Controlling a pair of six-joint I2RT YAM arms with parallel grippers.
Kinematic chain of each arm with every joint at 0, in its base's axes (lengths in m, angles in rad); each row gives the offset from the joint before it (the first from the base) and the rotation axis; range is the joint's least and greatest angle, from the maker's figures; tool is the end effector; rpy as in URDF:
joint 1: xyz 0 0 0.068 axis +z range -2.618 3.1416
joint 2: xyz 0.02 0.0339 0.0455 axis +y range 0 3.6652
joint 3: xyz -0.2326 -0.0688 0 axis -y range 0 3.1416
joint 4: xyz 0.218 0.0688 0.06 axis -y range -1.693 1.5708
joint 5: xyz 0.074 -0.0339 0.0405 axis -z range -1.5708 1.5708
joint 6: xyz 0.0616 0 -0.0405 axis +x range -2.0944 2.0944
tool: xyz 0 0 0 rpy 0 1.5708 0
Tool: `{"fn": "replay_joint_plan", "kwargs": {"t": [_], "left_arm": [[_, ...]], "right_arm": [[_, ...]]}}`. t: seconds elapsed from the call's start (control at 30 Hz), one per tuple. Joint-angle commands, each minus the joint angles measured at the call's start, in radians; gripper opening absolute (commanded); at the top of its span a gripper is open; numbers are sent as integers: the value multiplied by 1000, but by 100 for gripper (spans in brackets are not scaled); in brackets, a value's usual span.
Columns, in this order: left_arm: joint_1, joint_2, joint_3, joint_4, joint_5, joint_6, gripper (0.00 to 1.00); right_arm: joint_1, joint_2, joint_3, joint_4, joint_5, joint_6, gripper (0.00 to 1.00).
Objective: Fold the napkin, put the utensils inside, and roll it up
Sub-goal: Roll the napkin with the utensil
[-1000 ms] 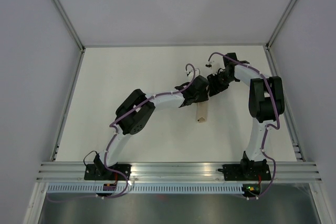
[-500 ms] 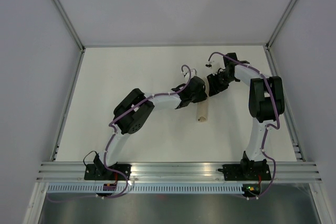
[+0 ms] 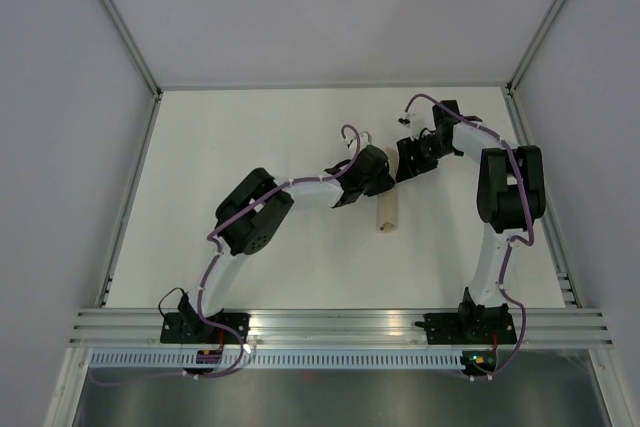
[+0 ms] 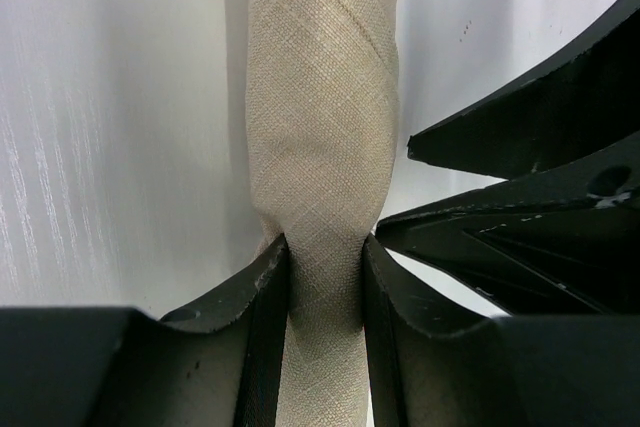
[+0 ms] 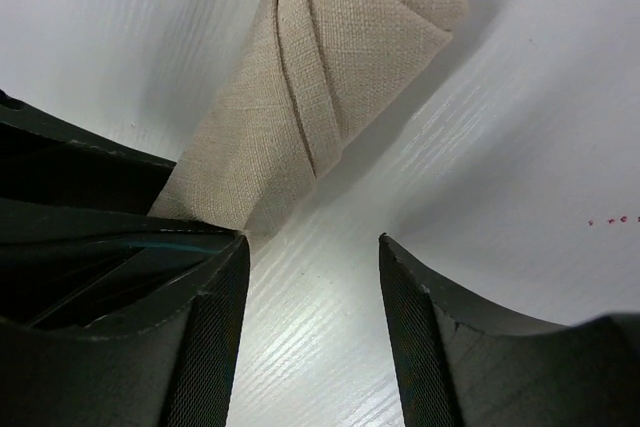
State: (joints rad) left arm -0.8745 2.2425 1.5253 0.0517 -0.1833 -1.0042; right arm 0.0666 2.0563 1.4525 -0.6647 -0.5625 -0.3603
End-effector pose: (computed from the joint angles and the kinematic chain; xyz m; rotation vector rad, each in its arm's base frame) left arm 0.3128 -0.3567 0.1144 -0.2571 2.3379 -0.7949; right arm 0.3766 0.0580 0.1244 -0.6827 2.5933 0.7060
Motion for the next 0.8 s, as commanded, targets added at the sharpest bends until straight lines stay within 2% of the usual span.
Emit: {"fn": "replay_joint_plan", "kwargs": {"t": [0.0, 0.23, 0.57, 0.77], "left_arm": [[2, 20, -36, -90, 28, -36, 38], [6, 17, -40, -90, 36, -37, 38], [9, 23, -34, -92, 50, -28, 39], [11, 23, -37, -92, 59, -24, 39]], "right_arm": [[-7, 10, 48, 7, -74, 52, 61], [-11, 39, 57, 42, -152, 98, 62], [-10, 114, 95, 79, -154, 176, 60], [-7, 114, 78, 117, -255, 199, 59]]}}
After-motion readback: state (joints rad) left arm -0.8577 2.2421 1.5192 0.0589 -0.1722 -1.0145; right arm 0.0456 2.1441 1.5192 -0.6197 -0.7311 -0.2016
